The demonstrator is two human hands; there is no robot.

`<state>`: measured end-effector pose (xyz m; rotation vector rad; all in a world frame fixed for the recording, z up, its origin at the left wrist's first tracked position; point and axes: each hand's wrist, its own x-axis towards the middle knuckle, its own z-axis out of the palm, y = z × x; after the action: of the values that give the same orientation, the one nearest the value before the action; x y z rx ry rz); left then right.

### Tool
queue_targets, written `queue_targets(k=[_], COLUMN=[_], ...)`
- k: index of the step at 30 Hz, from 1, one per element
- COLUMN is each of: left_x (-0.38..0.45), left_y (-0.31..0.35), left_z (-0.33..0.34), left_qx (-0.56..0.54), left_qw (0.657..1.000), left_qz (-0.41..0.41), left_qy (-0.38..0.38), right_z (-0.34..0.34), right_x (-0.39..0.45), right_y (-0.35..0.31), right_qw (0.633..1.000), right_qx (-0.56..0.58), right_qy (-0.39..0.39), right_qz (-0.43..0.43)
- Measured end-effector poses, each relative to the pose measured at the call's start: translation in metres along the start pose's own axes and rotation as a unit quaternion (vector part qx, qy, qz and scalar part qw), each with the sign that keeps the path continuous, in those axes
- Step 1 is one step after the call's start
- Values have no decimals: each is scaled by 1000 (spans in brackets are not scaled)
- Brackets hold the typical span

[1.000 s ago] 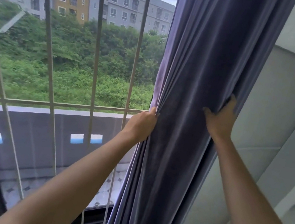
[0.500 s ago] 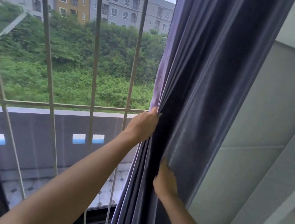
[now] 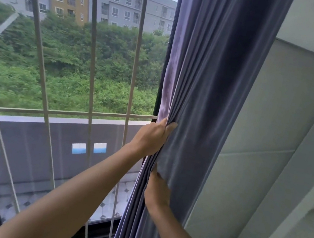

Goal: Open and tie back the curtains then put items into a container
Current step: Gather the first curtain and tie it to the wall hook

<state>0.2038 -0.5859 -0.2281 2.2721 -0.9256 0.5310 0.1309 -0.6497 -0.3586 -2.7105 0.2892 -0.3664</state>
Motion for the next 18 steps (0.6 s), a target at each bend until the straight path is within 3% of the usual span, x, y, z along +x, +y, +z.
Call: queue_targets(k=[4, 9, 12, 18], left_x=[-8, -7, -7, -9], left_y=[4, 9, 11, 16], left_z=[4, 4, 5, 16], left_qx=[110, 278, 278, 300], left_qw=[994, 960, 960, 948], left_qz=[18, 15, 8, -12], left_qy=[3, 28, 24, 105], right_z=[0, 4, 1, 1], right_x=[1, 0, -1, -3], right_y=[-3, -2, 0, 6], right_qw=[1000, 1000, 1000, 1000], right_qx=[6, 5, 1, -20], right_qy=[-2, -3, -5, -9], right_qz=[-3, -3, 2, 3])
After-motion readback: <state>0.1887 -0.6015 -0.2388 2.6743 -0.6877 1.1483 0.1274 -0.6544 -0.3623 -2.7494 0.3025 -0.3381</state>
